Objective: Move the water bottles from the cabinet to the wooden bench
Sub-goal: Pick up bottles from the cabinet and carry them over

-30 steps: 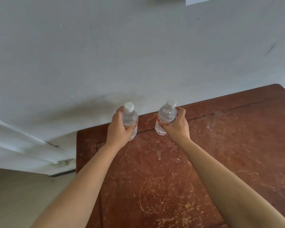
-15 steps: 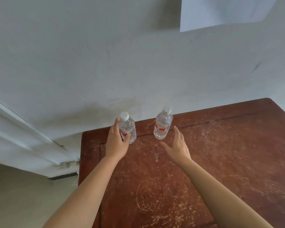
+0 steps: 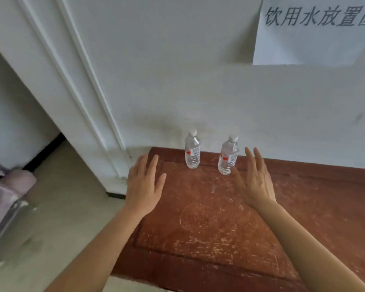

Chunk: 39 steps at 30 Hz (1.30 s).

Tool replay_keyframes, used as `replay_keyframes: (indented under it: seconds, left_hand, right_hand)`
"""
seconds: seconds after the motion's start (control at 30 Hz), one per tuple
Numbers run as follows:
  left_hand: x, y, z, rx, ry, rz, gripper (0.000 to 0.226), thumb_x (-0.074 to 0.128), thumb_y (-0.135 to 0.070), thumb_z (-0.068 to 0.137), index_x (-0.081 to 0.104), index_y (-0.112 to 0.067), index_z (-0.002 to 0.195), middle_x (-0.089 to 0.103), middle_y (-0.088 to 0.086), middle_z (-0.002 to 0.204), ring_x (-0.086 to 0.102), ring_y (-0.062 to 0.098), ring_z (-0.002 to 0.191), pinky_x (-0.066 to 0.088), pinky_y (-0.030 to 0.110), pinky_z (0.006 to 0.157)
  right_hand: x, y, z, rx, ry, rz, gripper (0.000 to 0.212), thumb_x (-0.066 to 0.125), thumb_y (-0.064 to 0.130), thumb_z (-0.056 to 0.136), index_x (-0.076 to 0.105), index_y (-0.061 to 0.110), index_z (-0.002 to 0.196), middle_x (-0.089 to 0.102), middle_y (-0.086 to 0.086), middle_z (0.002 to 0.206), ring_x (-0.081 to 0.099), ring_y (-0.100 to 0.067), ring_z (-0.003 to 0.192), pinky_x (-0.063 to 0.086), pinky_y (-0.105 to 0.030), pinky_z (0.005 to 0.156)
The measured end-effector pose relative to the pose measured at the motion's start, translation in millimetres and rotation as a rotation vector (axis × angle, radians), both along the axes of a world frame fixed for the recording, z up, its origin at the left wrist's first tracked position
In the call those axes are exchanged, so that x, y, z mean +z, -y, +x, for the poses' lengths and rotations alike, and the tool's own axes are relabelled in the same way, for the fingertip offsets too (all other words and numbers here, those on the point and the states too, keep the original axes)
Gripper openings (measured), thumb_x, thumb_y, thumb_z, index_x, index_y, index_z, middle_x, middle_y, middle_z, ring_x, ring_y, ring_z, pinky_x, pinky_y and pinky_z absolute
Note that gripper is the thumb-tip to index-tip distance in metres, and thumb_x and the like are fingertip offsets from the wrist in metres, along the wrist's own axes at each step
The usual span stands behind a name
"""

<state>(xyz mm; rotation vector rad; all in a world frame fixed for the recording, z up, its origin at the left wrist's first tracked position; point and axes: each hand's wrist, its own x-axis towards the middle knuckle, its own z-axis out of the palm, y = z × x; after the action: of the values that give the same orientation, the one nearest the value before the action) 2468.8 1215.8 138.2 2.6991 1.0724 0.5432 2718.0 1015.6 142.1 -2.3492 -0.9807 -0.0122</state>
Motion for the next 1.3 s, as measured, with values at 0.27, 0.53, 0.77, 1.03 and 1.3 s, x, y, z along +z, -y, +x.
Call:
replay_keyframes:
  seconds: [0.27, 0.53, 0.77, 1.03, 1.3]
  left_hand:
    - [-0.1, 132.5, -262.2, 0.586, -0.140, 0.079, 0.060, 0.038, -0.048, 0.102, 0.044, -0.011, 0.148, 0.039, 0.023, 0.153, 0.034, 0.042, 0.143, 0.036, 0.062, 0.110]
    - [72.4, 262.2, -527.4, 1.186, -0.054, 0.265, 0.061, 0.035, -0.047, 0.104, 0.040, -0.010, 0.151, 0.030, 0.023, 0.160, 0.024, 0.039, 0.150, 0.027, 0.060, 0.117]
    - [79.7, 414.2, -747.8, 1.596, -0.058, 0.253, 0.064, 0.029, -0.051, 0.104, 0.034, -0.012, 0.154, 0.025, 0.023, 0.162, 0.018, 0.039, 0.152, 0.022, 0.062, 0.119]
    - [102.2, 558.2, -936.0, 1.932, -0.158, 0.221, 0.067, 0.024, -0.056, 0.103, 0.024, -0.019, 0.158, 0.011, 0.016, 0.167, 0.004, 0.034, 0.155, 0.007, 0.055, 0.123]
    - [80.6, 649.7, -1076.9, 2.173, -0.150, 0.166, 0.065, 0.023, -0.059, 0.104, 0.025, -0.022, 0.158, 0.013, 0.012, 0.168, 0.006, 0.031, 0.155, 0.006, 0.053, 0.122]
  right_hand:
    - [-36.4, -65.8, -231.5, 0.647, -0.117, 0.027, 0.074, 0.039, 0.062, 0.102, 0.012, 0.028, 0.162, 0.003, -0.011, 0.170, 0.010, -0.032, 0.155, 0.018, -0.053, 0.125]
    - [25.5, -66.2, -520.3, 1.270, 0.106, 0.131, 0.073, 0.035, 0.063, 0.102, 0.019, 0.022, 0.160, 0.009, -0.015, 0.168, 0.017, -0.036, 0.154, 0.019, -0.052, 0.122]
    - [54.7, -2.6, -822.1, 1.665, 0.217, 0.363, 0.071, 0.039, 0.061, 0.102, 0.025, 0.024, 0.160, 0.014, -0.015, 0.168, 0.018, -0.036, 0.154, 0.019, -0.053, 0.123]
    - [68.9, 120.0, -1096.2, 2.018, 0.246, 0.439, 0.070, 0.034, 0.063, 0.103, 0.027, 0.023, 0.160, 0.012, -0.016, 0.169, 0.017, -0.035, 0.155, 0.019, -0.054, 0.124]
    - [50.9, 202.7, -1303.5, 2.257, 0.170, 0.460, 0.073, 0.036, 0.062, 0.102, 0.024, 0.021, 0.160, 0.012, -0.017, 0.168, 0.018, -0.035, 0.154, 0.021, -0.055, 0.122]
